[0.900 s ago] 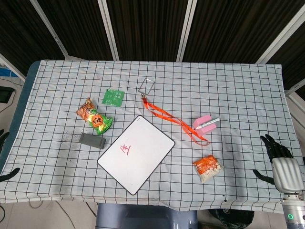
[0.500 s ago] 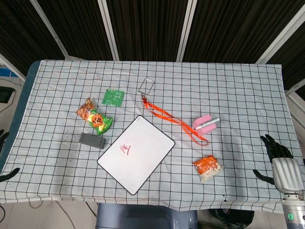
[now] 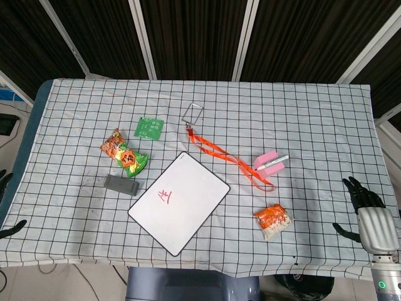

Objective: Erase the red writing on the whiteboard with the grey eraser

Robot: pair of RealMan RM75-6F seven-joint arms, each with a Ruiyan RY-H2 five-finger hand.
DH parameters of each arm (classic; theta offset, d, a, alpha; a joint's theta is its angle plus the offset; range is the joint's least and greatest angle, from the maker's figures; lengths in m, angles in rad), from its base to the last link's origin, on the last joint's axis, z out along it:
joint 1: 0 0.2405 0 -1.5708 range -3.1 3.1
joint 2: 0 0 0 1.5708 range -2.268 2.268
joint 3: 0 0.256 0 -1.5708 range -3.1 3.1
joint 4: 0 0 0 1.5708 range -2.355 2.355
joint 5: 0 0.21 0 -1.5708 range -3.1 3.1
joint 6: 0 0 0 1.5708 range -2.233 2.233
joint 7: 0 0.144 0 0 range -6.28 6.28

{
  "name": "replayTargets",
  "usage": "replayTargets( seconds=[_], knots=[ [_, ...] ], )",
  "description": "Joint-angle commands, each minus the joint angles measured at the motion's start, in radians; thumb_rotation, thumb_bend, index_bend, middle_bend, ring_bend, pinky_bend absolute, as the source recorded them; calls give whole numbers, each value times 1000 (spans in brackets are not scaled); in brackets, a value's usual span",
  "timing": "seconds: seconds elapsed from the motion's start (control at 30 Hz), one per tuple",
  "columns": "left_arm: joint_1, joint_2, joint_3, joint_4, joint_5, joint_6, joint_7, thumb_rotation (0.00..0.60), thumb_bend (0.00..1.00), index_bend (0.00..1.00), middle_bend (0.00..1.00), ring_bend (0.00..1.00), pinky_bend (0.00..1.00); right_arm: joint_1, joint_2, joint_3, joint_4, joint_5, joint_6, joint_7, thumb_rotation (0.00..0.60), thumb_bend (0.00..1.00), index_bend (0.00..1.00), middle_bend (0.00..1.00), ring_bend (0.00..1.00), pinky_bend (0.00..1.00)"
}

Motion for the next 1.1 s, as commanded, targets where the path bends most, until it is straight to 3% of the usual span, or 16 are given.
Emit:
replayTargets(
  seconds=[0.03,0.43,0.73,1.1],
  knots=[
    [-7,-3,1,4,6,-9,6,600,86,0,0,0,0,0,0,0,0,1,0,1,600,146,7,101,198,224],
    [-141,-13,-19,-24,16,-195,108,600,95,0,17,0,0,1,0,1,-2,8,-6,1,600,147,7,101,198,224],
    [-304,-43,-80,-23,-116,-430,239,600,157,0,82,0,0,2,-2,2,-3,13,-11,-3,600,146,7,100,198,224],
    [-417,-140,-88,70,-203,-575,291,600,162,159,198,0,0,4,-1,3,-9,24,-20,-7,600,146,7,101,206,224]
  ],
)
